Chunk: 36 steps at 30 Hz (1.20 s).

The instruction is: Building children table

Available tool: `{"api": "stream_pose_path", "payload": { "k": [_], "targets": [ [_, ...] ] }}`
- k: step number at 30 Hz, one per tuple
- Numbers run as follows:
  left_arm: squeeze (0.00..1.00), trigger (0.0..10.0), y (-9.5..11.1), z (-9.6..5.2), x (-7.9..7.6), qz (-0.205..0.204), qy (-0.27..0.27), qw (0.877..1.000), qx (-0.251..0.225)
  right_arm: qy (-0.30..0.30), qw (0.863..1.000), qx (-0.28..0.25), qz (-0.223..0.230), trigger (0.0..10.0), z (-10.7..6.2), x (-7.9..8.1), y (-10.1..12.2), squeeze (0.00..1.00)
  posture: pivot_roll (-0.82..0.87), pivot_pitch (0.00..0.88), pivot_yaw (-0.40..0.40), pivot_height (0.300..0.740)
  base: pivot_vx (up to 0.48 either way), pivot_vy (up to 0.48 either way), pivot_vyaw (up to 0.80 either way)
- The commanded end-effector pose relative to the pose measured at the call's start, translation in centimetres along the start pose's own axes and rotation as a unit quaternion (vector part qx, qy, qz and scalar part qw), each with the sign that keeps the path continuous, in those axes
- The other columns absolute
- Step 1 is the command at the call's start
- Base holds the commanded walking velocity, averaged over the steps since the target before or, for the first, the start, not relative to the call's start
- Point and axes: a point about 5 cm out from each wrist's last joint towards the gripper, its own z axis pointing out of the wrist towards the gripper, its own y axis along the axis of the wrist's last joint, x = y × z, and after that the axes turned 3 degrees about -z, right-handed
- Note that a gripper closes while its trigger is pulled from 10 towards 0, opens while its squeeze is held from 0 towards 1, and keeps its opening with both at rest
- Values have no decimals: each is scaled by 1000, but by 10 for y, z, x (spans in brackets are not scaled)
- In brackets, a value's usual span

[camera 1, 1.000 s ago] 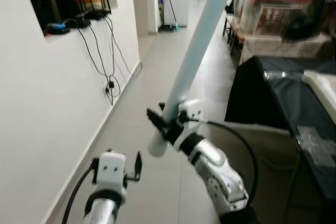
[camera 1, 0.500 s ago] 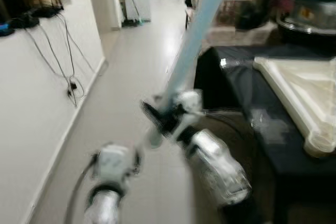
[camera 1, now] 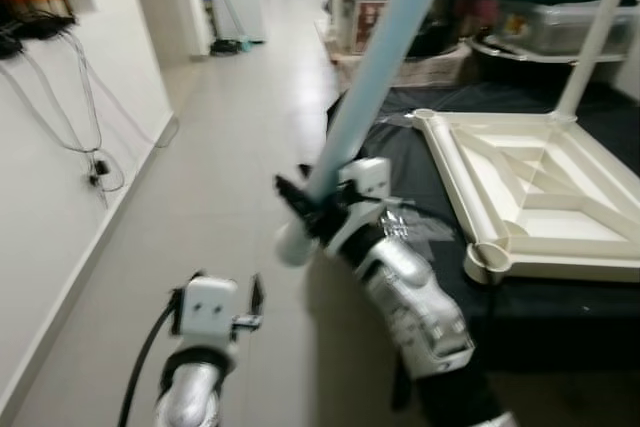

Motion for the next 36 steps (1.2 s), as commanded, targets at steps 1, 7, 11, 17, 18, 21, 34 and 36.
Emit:
{"api": "stream_pose_path", "payload": {
  "k": [1,7,11,17,18,21,34,36],
  "targets": [
    [0,10000,-2,1,9,-2,18,1000,2,12,1000,-5,4,10000,5,5,2,0,18,0,-7,740,360,-315,0],
    [0,10000,-5,1,12,-2,23,1000,10,9,1000,3,1,10000,2,2,-2,0,18,0,-7,740,360,-314,0],
    [0,10000,-5,0,12,-4,26,1000,10,11,1000,10,-2,10000,0,2,-6,0,18,0,-7,740,402,-256,0],
    [0,10000,-4,1,14,-9,39,999,6,10,1000,12,-3,10000,1,0,-6,0,18,0,-7,740,131,-91,0],
    [0,10000,-4,1,14,-9,39,999,6,10,1000,12,-3,10000,1,0,-6,0,18,0,-7,740,0,0,0],
    [0,10000,-5,2,14,-14,41,999,12,10,1000,10,-7,10000,2,-3,-4,0,17,0,-6,740,0,0,0],
    [0,10000,-7,-6,-2,-45,2,999,19,34,999,-13,-20,10000,18,-36,27,0,16,0,-10,740,0,0,0],
    [0,10000,-7,-12,-9,-55,-22,998,25,65,998,-7,-26,10000,25,-49,37,0,21,7,-11,740,0,0,0]
  ]
}}
